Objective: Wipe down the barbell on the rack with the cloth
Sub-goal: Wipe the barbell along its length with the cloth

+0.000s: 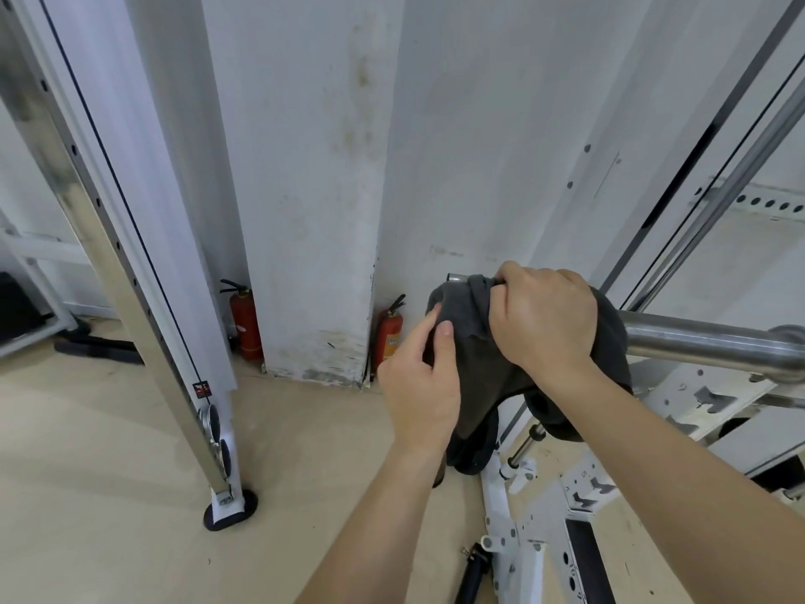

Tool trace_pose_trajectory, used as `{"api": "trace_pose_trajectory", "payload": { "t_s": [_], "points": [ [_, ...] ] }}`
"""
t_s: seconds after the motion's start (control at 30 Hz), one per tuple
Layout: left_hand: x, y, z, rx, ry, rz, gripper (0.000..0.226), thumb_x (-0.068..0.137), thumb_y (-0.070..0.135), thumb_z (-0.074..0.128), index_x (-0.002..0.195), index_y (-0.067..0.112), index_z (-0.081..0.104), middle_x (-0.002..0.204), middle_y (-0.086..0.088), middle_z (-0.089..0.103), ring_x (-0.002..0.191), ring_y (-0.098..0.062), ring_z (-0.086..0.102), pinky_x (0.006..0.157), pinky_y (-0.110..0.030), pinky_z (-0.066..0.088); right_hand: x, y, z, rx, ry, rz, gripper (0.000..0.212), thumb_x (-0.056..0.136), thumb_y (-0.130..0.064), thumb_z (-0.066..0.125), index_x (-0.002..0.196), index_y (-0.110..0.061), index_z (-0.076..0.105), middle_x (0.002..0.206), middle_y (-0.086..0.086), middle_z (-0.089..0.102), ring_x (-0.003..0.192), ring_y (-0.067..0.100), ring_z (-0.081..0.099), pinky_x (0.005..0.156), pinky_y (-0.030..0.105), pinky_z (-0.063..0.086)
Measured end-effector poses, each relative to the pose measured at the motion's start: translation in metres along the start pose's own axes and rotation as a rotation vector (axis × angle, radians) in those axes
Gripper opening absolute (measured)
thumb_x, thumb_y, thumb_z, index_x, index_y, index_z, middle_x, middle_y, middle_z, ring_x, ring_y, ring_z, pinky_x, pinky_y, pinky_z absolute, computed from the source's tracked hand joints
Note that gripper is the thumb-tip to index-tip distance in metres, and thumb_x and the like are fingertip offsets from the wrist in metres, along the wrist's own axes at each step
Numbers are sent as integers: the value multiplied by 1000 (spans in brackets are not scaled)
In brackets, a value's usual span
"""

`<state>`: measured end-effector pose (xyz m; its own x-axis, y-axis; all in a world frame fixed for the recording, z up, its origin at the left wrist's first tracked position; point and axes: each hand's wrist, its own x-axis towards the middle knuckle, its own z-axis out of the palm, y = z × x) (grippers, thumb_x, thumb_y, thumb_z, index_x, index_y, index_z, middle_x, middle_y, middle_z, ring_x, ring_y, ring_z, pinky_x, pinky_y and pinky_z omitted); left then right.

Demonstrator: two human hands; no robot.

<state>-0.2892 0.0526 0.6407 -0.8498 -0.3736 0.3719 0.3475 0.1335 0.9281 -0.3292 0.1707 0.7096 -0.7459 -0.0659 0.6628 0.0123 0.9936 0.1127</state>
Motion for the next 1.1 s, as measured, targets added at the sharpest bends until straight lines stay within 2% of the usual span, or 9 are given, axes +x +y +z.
{"api": "trace_pose_trajectory", "payload": {
  "t_s": [0.17, 0.3, 0.43, 0.53, 0.67, 0.83, 0.97, 1.03, 1.1],
  "points": [
    [4, 8, 3, -52, 58, -41, 27, 96, 19, 61, 120, 20, 72, 96, 19, 73, 83, 6, 65, 79, -17, 53, 1, 0, 0, 15, 8, 5, 38, 89, -26, 29, 73, -14, 61, 54, -3, 48, 47, 21, 41, 64, 36, 39],
    [2, 3, 9, 45, 15, 78, 36, 100, 27, 48, 133, 22, 62, 89, 4, 75, 66, -10, 60, 65, -17, 45, 1, 0, 1, -3, 7, 3, 36, 89, -25, 31, 71, -15, 60, 53, -4, 46, 47, 21, 39, 64, 35, 36],
    [6, -2, -6, 116, 37, 45, 24, 96, 27, 61, 117, 22, 72, 94, 28, 66, 86, 12, 62, 82, -14, 52, 0, -1, 0, 18, 7, 9, 40, 89, -26, 26, 70, -14, 59, 52, -4, 43, 48, 23, 37, 64, 36, 37],
    [10, 4, -4, 44, 3, -12, 26, 96, 19, 62, 120, 21, 71, 96, 36, 63, 95, 15, 61, 91, -14, 50, 0, 0, 1, 27, -3, 12, 40, 89, -26, 25, 69, -14, 58, 52, -2, 46, 48, 23, 38, 65, 36, 37],
    [6, 2, -4, 72, -86, 68, 34, 101, 19, 52, 134, 23, 61, 85, 30, 67, 72, 4, 60, 71, -10, 47, -1, 0, 1, 27, 5, 17, 38, 90, -26, 27, 68, -14, 56, 53, -2, 47, 49, 22, 38, 66, 37, 37],
    [13, 8, -13, 49, -29, -20, 23, 95, 16, 63, 116, 20, 73, 96, 29, 66, 96, 12, 63, 94, -20, 51, 0, -1, -1, 44, 14, 15, 36, 89, -27, 26, 66, -15, 52, 53, -5, 40, 49, 23, 35, 67, 37, 37],
    [8, 8, -6, 42, -118, 5, 34, 101, 19, 52, 133, 24, 61, 85, 34, 62, 78, 2, 63, 76, -15, 49, -2, -1, 1, 46, 17, 18, 34, 89, -25, 29, 67, -14, 53, 54, -1, 48, 51, 23, 35, 67, 37, 36],
    [7, 6, -12, 106, -90, 47, 27, 98, 24, 56, 122, 25, 69, 84, 33, 63, 82, 4, 64, 78, -16, 50, -3, 0, 1, 50, 1, 22, 35, 90, -25, 28, 70, -14, 56, 57, 0, 55, 53, 23, 37, 69, 38, 37],
    [13, 9, -22, 70, -50, 19, 14, 94, 23, 61, 95, 26, 74, 78, 26, 67, 80, 7, 63, 74, -15, 50, -4, 1, -1, 41, -28, 12, 36, 91, -27, 28, 75, -15, 58, 63, 0, 59, 57, 23, 43, 74, 40, 39]
  ]
}}
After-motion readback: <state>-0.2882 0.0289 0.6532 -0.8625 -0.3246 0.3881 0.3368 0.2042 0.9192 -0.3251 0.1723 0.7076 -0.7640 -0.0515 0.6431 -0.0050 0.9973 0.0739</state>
